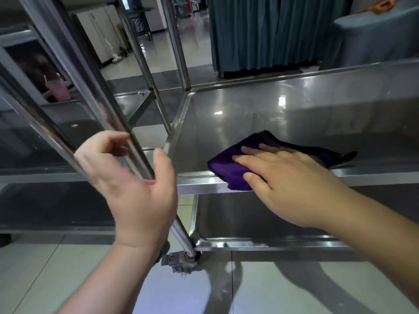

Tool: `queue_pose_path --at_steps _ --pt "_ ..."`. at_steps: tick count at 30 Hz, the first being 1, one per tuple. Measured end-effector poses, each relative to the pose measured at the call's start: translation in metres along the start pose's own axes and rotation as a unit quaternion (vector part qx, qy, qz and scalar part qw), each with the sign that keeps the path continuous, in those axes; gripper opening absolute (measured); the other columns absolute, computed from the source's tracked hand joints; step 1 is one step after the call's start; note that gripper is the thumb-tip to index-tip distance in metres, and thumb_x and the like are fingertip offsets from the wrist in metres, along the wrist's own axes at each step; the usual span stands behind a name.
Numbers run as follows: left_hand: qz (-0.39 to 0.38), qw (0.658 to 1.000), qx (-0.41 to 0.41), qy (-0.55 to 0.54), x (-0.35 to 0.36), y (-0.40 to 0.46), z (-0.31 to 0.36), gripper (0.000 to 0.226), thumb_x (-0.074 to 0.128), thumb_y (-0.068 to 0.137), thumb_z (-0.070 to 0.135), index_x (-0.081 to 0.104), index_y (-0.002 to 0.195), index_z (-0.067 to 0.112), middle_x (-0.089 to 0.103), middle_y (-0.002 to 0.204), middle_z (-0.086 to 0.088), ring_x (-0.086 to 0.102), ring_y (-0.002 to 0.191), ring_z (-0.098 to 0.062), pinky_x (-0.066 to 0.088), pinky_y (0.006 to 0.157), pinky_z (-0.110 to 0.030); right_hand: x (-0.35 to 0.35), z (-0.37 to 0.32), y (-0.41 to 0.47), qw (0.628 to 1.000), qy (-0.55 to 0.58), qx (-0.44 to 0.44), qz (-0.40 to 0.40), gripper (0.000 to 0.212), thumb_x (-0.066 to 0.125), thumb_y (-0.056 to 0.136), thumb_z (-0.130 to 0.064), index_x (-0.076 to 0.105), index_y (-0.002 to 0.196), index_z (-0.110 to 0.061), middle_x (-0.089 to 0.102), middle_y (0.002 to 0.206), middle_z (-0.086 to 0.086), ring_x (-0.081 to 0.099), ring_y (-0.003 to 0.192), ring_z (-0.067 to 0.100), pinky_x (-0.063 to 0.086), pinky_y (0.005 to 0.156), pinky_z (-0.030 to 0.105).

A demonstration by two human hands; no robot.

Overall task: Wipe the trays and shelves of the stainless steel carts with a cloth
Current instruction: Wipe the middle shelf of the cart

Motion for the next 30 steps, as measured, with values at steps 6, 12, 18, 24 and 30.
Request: queue_pose_path --at_steps 6,12,18,24,30 --pt "-0.231 0.973 -0.007 0.002 0.057 -0.022 0.024 0.033 0.063 0.095 0.020 0.055 0.126 0.013 0.047 0.117 0.008 0.050 0.109 -0.011 0.048 0.099 -0.042 -0.003 0.026 -0.007 1.000 0.008 0.006 0.008 0.050 0.022 0.107 -0.051 0.024 0.157 -0.049 0.018 0.168 -0.024 0.015 0.156 0.009 0.016 0.125 0.039" --pt "-0.392 0.916 0.000 0.079 0.099 -0.047 0.048 0.043 0.046 0.103 0.040 0.051 0.141 0.020 0.058 0.126 0.002 0.054 0.118 -0.019 0.043 0.102 -0.039 -0.023 0.091 -0.037 0.998 0.000 0.060 -0.007 0.050 0.021 0.108 -0.051 0.024 0.158 -0.050 0.014 0.167 -0.026 0.012 0.157 0.007 0.016 0.127 0.039" --pt "-0.451 0.878 0.031 0.156 0.122 -0.066 0.070 0.049 0.033 0.106 0.049 0.053 0.143 0.024 0.063 0.136 -0.001 0.059 0.120 -0.025 0.042 0.104 -0.042 -0.045 0.194 -0.074 0.984 -0.010 0.176 0.002 0.061 0.019 0.099 -0.055 0.028 0.159 -0.045 0.017 0.169 -0.018 0.016 0.157 0.011 0.016 0.127 0.037" --pt "-0.457 0.866 0.038 0.198 0.140 -0.068 0.083 0.050 0.024 0.104 0.047 0.056 0.136 0.026 0.054 0.151 -0.001 0.057 0.127 -0.028 0.043 0.099 -0.043 -0.061 0.267 -0.095 0.952 -0.001 0.304 0.037 0.053 0.031 0.108 -0.042 0.030 0.160 -0.037 0.020 0.171 -0.009 0.020 0.157 0.022 0.016 0.125 0.040" --pt "-0.450 0.862 0.030 0.233 0.149 -0.072 0.088 0.056 0.022 0.101 0.045 0.056 0.142 0.028 0.053 0.152 0.001 0.056 0.133 -0.027 0.042 0.103 -0.042 -0.042 0.191 -0.066 0.976 -0.019 0.211 0.045 0.054 0.032 0.106 -0.043 0.032 0.160 -0.038 0.022 0.170 -0.011 0.022 0.156 0.022 0.020 0.126 0.041"
Point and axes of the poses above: each hand's wrist, its own y-axis towards the middle knuckle, its own x-axis out of the palm, z = x × y, the point moved 4 cm from there along y, towards the middle knuckle
